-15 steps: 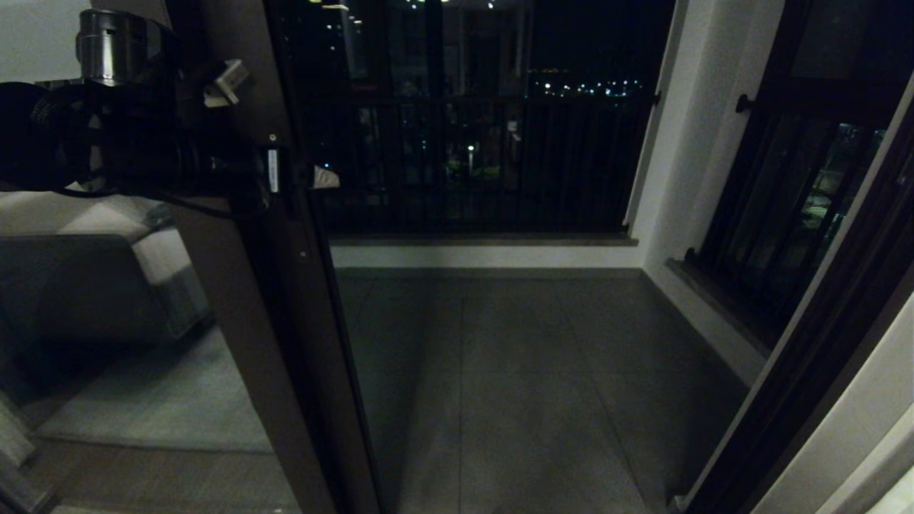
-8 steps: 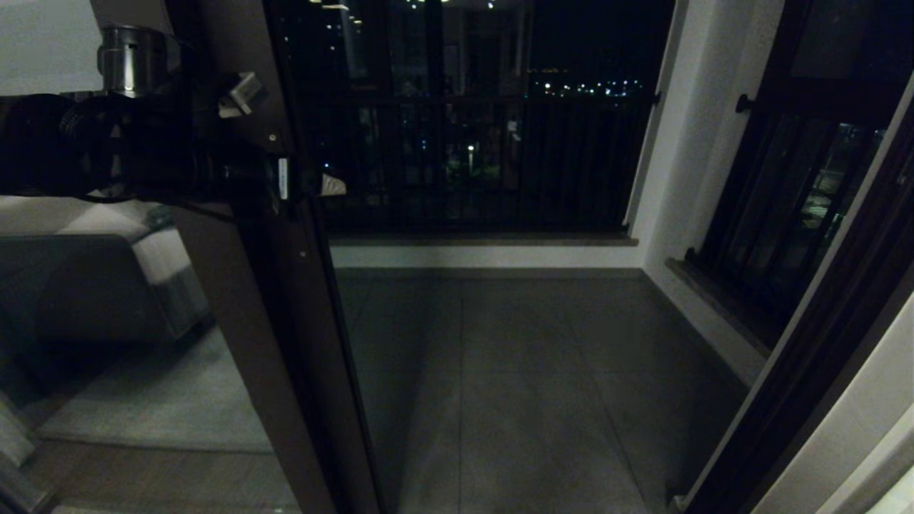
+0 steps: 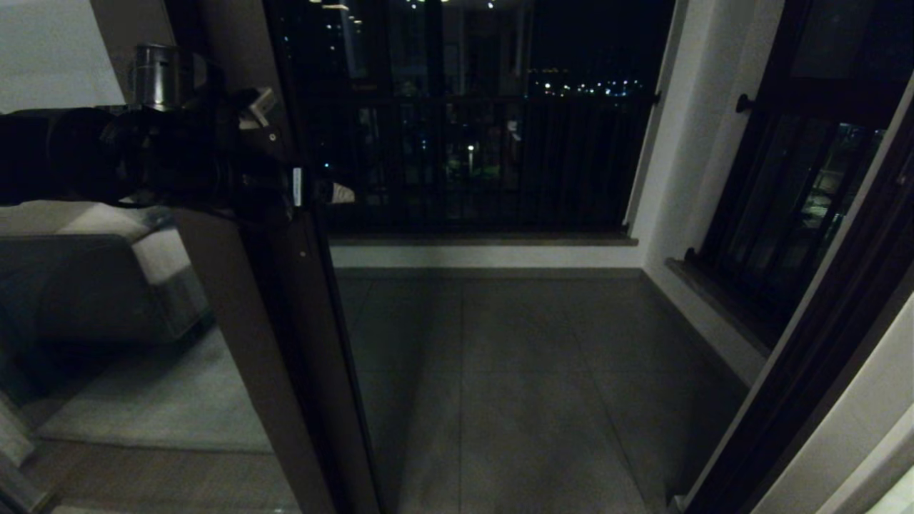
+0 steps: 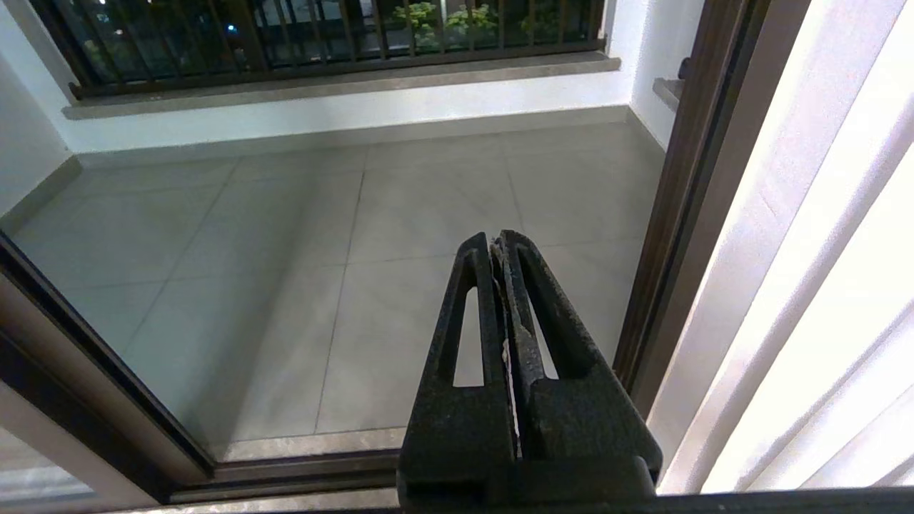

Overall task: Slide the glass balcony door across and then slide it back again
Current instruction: Close the slid door

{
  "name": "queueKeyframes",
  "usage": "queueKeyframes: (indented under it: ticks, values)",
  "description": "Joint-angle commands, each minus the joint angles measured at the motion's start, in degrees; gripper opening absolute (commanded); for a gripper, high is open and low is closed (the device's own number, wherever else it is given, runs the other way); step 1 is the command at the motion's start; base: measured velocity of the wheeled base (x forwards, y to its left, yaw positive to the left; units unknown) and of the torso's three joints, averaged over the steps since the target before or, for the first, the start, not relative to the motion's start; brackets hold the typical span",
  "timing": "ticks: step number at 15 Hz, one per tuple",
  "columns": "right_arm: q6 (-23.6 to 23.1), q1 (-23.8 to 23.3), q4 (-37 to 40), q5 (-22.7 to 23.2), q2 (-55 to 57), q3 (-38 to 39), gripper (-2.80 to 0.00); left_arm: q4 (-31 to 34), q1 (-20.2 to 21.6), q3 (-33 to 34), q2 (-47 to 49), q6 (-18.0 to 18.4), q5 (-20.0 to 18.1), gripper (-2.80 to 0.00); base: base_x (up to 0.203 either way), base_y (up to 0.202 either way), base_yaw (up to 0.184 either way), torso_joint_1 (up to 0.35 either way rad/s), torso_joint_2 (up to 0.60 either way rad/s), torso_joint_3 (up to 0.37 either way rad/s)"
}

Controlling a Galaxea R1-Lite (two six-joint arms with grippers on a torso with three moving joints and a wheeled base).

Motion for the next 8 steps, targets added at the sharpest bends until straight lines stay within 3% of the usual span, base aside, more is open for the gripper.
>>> queueKeyframes:
  ticks: [1,8]
  values:
    - [0.01,0.01,0.04,-0.02,0.05,0.0,-2.8,-0.09,-0.14,-1.32,1.69,-0.07,-0.08,0.0,0.0,0.0,0.0,0.0,0.0,0.0]
    - [0.01,0.01,0.04,-0.02,0.05,0.0,-2.8,-0.09,-2.26,-3.19,2.11,-0.16,-0.24,0.0,0.0,0.0,0.0,0.0,0.0,0.0]
